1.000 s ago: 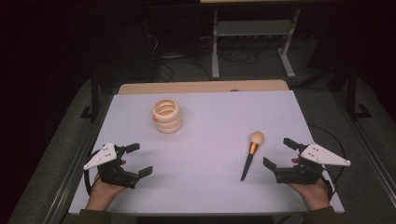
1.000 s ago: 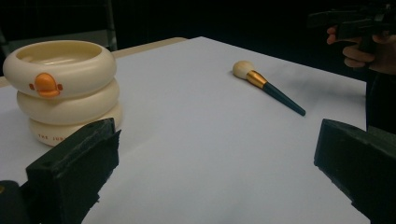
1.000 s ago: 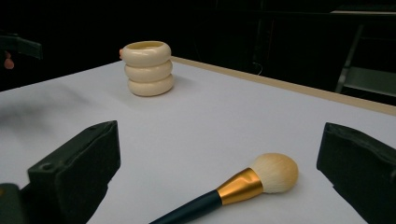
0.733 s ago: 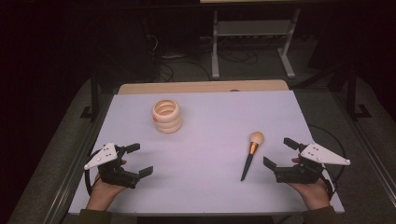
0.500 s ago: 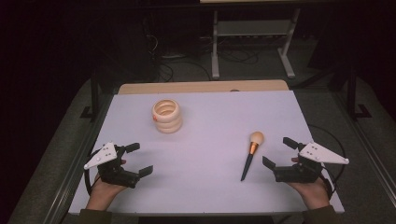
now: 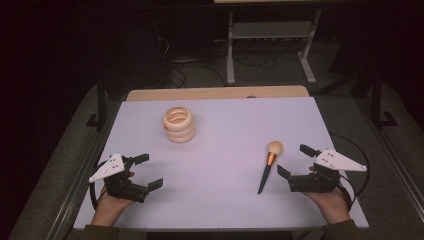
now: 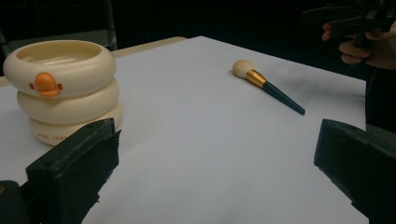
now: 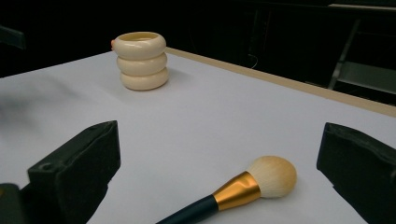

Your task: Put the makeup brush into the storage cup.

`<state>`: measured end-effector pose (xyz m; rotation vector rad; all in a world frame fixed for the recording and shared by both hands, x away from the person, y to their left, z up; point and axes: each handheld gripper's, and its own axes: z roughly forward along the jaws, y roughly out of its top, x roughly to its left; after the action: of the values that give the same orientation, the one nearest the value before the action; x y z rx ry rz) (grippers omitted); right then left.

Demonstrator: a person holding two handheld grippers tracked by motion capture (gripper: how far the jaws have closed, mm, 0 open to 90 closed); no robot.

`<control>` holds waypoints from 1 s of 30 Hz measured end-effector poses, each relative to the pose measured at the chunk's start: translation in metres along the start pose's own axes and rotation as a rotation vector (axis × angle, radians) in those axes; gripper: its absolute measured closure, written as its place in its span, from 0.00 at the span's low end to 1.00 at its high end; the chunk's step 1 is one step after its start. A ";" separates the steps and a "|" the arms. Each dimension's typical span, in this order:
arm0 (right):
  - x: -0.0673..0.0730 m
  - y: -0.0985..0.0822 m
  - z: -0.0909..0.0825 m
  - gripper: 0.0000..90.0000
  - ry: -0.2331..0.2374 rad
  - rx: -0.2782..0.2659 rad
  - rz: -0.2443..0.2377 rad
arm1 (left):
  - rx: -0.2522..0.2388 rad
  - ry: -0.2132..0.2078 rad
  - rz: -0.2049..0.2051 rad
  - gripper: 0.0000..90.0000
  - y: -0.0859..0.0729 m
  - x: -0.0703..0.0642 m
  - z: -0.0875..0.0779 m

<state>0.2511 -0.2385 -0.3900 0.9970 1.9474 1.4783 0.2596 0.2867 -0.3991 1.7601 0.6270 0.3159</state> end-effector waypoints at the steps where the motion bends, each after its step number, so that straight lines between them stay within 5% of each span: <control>1: 0.000 0.000 0.000 0.00 0.000 0.000 0.000 | 0.000 0.000 0.000 0.00 0.000 0.000 0.000; 30: -0.004 0.018 0.023 0.00 0.012 0.005 0.004 | -0.006 -0.008 -0.001 0.00 0.000 -0.001 0.002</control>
<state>0.2756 -0.2253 -0.3793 0.9966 1.9592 1.4854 0.2596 0.2847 -0.3994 1.7542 0.6206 0.3102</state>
